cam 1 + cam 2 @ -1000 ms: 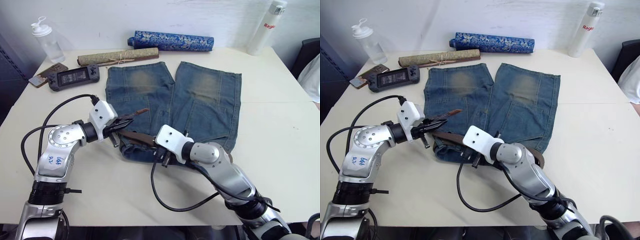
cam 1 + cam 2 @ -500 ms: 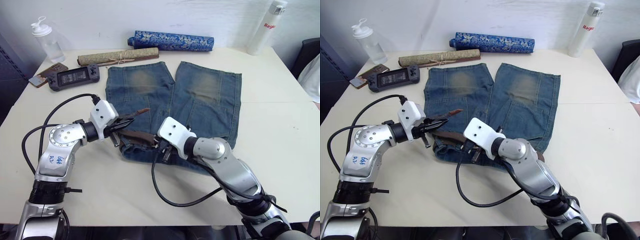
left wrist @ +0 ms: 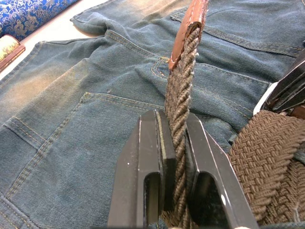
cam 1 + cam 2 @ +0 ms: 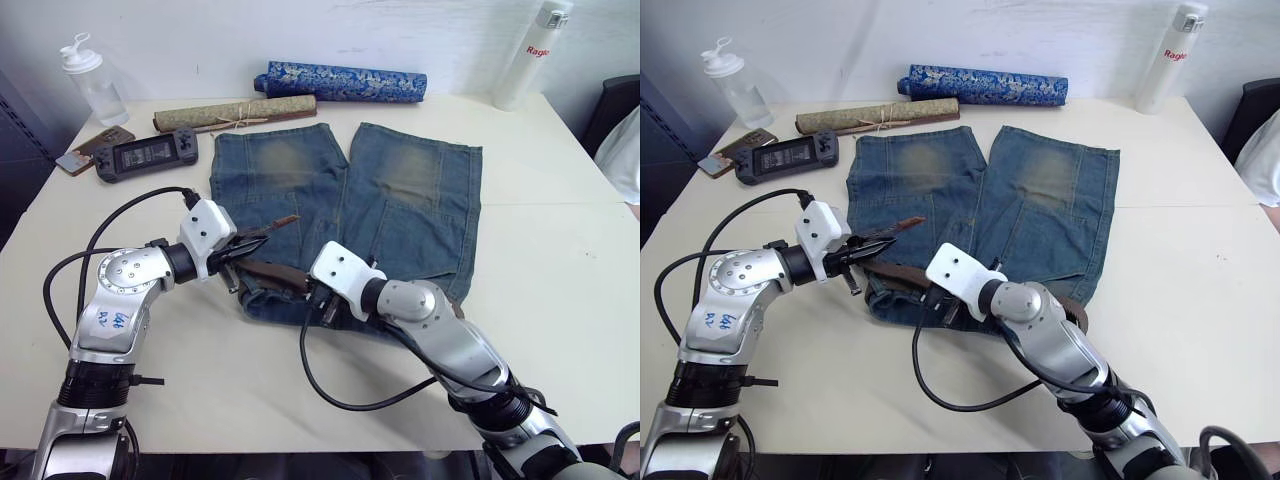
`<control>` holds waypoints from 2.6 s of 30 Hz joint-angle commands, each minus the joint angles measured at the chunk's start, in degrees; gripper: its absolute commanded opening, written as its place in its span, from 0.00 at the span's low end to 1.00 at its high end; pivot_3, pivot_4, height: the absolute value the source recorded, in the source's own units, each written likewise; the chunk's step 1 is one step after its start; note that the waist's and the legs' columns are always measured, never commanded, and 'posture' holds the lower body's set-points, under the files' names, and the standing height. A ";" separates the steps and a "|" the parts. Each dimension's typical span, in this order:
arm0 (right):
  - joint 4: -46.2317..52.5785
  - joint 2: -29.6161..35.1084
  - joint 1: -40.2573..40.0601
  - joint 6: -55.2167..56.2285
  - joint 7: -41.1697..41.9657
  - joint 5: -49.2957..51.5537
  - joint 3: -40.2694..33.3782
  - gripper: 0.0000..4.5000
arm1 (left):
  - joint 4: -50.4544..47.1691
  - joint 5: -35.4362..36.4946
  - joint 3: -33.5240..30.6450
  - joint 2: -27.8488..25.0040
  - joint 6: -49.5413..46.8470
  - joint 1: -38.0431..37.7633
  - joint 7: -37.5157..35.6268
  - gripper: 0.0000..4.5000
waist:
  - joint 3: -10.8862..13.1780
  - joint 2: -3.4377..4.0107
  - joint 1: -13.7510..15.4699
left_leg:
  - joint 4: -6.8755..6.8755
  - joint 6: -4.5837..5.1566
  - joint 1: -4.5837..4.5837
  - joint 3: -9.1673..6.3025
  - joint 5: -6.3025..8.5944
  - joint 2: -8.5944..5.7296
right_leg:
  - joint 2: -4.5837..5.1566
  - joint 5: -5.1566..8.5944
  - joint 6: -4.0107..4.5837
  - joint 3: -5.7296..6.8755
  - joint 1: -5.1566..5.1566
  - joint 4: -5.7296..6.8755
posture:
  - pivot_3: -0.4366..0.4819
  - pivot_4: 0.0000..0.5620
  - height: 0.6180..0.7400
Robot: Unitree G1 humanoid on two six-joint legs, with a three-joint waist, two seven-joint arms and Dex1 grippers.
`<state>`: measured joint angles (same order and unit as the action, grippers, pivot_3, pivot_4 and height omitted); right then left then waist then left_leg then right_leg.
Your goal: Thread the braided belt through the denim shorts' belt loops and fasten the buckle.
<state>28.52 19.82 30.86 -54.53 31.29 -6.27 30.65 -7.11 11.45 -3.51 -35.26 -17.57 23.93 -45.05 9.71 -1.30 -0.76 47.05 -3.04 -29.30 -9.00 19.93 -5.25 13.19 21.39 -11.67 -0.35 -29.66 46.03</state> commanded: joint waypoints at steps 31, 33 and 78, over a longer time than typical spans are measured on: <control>-10.45 7.56 2.06 20.61 12.34 -20.69 16.83 0.02 | 12.78 -1.34 10.69 10.26 6.59 25.53 -4.10 0.00 | -0.31 -0.35 -0.67 | 0.01 0.00 0.08 -0.03 0.00 -0.02 | -0.01 0.00 -0.01 0.06 0.16 -0.01 | 0.48 0.27 0.16; -11.31 7.64 2.56 22.42 12.99 -22.11 17.17 0.02 | 16.23 -1.49 12.36 13.01 8.39 29.16 -5.23 0.00 | -0.31 -0.34 -0.85 | 0.01 0.00 0.08 0.00 0.00 -0.01 | -0.01 0.01 -0.02 0.05 0.13 -0.01 | 0.48 0.27 0.16; -15.18 3.01 -0.86 42.18 23.24 -35.61 12.56 0.02 | 49.84 -8.00 16.17 39.61 27.64 50.02 -11.01 0.00 | -0.32 -0.35 0.41 | 0.03 0.03 0.04 0.05 -0.05 -0.06 | 0.00 -0.04 -0.12 0.05 0.17 -0.06 | 0.48 0.27 0.16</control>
<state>16.55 24.88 33.19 -14.78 49.45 -44.20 36.65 45.57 2.26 15.29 3.67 6.89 69.50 -58.72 9.39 -1.65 -0.35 47.08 -3.00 -29.25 -8.93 19.88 -5.30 13.18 21.35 -11.79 -0.32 -29.51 45.98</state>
